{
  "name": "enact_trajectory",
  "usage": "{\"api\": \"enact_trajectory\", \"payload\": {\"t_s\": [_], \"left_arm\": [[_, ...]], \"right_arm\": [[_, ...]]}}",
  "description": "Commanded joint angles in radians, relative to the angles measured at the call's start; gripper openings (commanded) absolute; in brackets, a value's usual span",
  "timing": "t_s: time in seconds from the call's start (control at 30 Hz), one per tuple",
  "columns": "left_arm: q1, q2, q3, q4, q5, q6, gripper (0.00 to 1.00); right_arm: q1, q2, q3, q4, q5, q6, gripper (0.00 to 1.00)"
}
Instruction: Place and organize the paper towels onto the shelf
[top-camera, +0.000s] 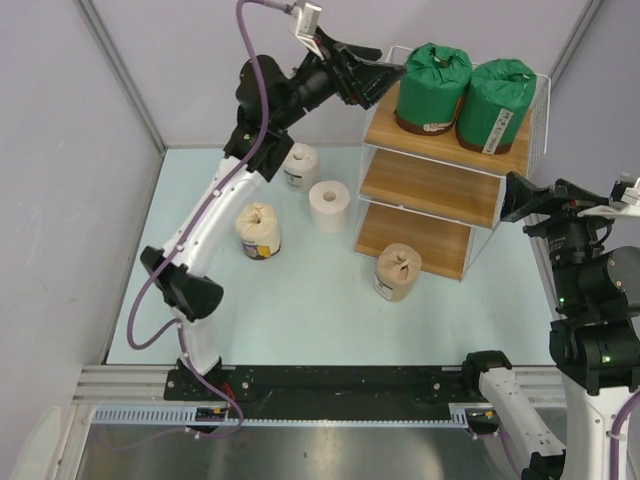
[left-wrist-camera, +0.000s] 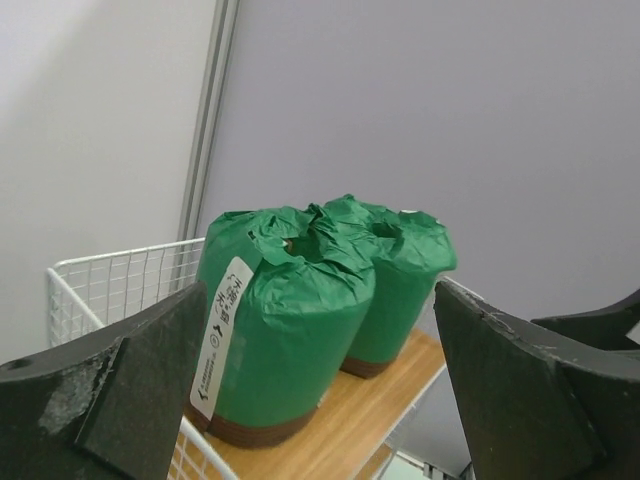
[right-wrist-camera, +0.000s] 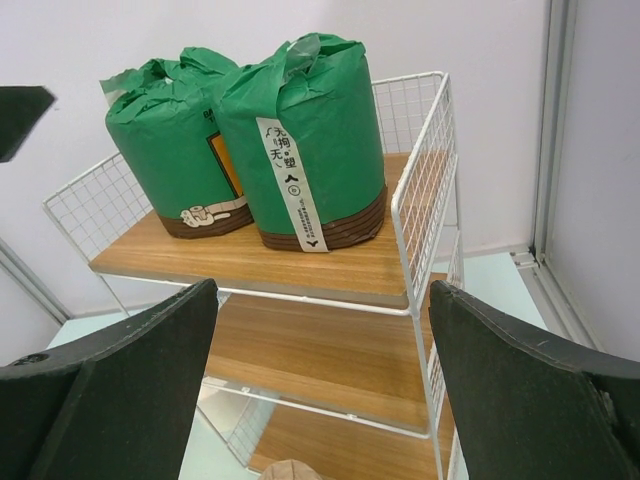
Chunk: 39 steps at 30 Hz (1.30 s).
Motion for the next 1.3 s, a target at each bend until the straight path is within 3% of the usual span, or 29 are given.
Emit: {"api": "enact_trajectory", "payload": {"t_s": [0.0,0.07,0.13,0.3,0.43,0.6,0.73,0.87,1.1,1.27], "left_arm": [[0.032,-0.200,-0.103,0.067,0.010,-0.012,1.00],[0.044,-0.303,-0.224,0.061,-0.016,0.002,1.00],[0.072,-0.432,-0.464,0.078,-0.062,0.034,1.00],[0.107,-0.709,-0.833,-0.017,-0.282,0.148,1.00],[0.142,-0.811,-1.000,-0.128,-0.371,0.163,1.00],[0.151,-0.816,-1.129,-0.198,-0.437,0.166,1.00],[0.156,-0.748,-1.156,-0.168,-0.475,0.177,1.00],[0.158,-0.562,-1.087,-0.129,-0.471,0.179,1.00],[0.178,-0.250,-0.817,-0.171,-0.495,0.202,1.00],[0.193,-0.115,-0.695,-0.220,-0.524,0.209,1.00]], "right_arm": [[-0.002,-0.021,0.002,0.015,-0.010,-0.008,0.91],[-0.003,-0.028,0.002,0.011,-0.013,-0.007,0.91],[-0.002,-0.042,0.004,-0.001,-0.025,-0.002,0.90],[-0.002,-0.063,0.004,-0.064,-0.042,0.009,0.90],[-0.002,-0.088,0.004,-0.098,-0.036,0.024,0.90],[-0.002,-0.099,0.002,-0.150,-0.039,0.032,0.90],[-0.003,-0.110,0.002,-0.179,-0.039,0.032,0.90],[-0.002,-0.117,0.002,-0.207,-0.030,0.030,0.90],[-0.002,-0.126,0.002,-0.233,-0.015,0.029,0.90],[-0.002,-0.120,0.002,-0.247,-0.009,0.017,0.90]]}}
